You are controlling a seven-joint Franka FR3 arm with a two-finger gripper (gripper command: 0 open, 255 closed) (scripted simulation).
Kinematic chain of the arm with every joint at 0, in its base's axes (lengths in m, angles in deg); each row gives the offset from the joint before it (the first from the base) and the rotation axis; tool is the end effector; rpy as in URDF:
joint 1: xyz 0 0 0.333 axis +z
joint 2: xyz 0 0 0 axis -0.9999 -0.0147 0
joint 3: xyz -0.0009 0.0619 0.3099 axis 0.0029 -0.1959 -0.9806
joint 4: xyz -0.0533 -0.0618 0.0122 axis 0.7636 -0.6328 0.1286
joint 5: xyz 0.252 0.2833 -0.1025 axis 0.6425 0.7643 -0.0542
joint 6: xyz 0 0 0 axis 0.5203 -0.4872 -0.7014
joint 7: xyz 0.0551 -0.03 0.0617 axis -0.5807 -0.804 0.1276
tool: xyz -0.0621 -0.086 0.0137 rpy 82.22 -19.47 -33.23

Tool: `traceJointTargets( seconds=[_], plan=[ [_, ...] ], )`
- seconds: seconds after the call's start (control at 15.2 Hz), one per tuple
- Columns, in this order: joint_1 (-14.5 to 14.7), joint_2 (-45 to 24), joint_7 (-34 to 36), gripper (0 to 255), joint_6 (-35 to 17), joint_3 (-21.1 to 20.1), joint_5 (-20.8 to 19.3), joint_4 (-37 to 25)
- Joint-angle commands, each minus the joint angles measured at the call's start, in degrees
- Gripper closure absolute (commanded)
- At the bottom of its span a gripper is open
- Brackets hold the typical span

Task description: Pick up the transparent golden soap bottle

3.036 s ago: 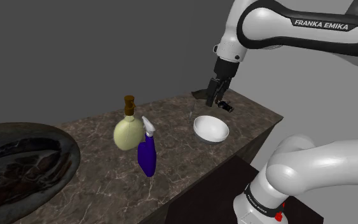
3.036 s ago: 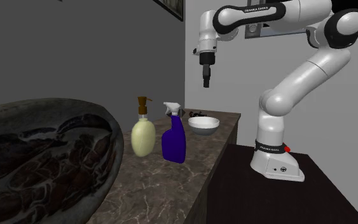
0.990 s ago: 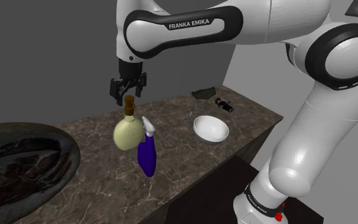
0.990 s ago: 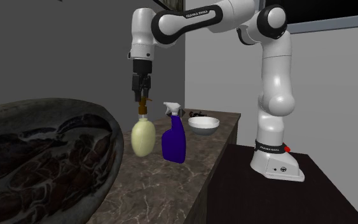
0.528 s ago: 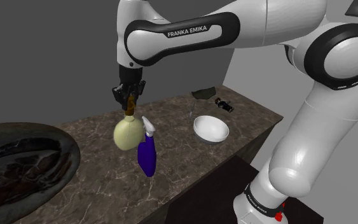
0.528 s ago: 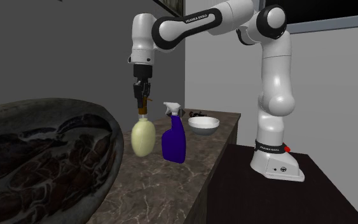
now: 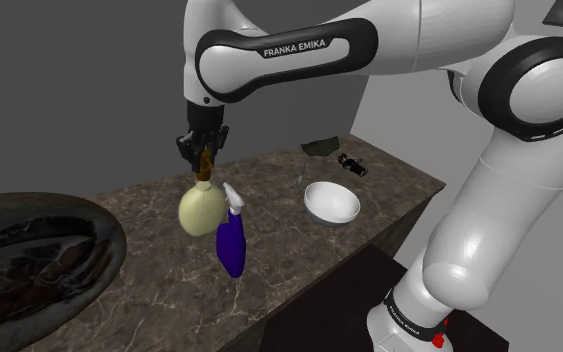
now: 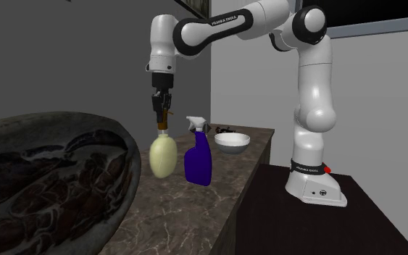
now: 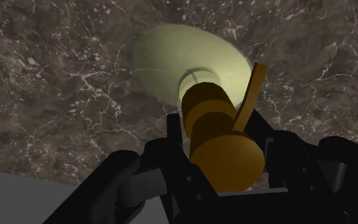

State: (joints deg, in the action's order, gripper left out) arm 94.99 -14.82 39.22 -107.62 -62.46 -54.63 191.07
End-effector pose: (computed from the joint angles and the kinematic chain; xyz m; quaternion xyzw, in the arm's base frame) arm 0.5229 0.2616 0.4905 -0.9917 -0.1242 -0.0345 0.0023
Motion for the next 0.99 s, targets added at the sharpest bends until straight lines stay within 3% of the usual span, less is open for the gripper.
traceJointTargets(
  seconds=[0.0, 0.92],
  plan=[
    [0.0, 0.13, -0.07, 255, 1.1, -0.01, 0.08, -0.97],
    [0.06, 0.5, -0.39, 255, 11.15, -0.08, 0.34, -10.68]
  ],
)
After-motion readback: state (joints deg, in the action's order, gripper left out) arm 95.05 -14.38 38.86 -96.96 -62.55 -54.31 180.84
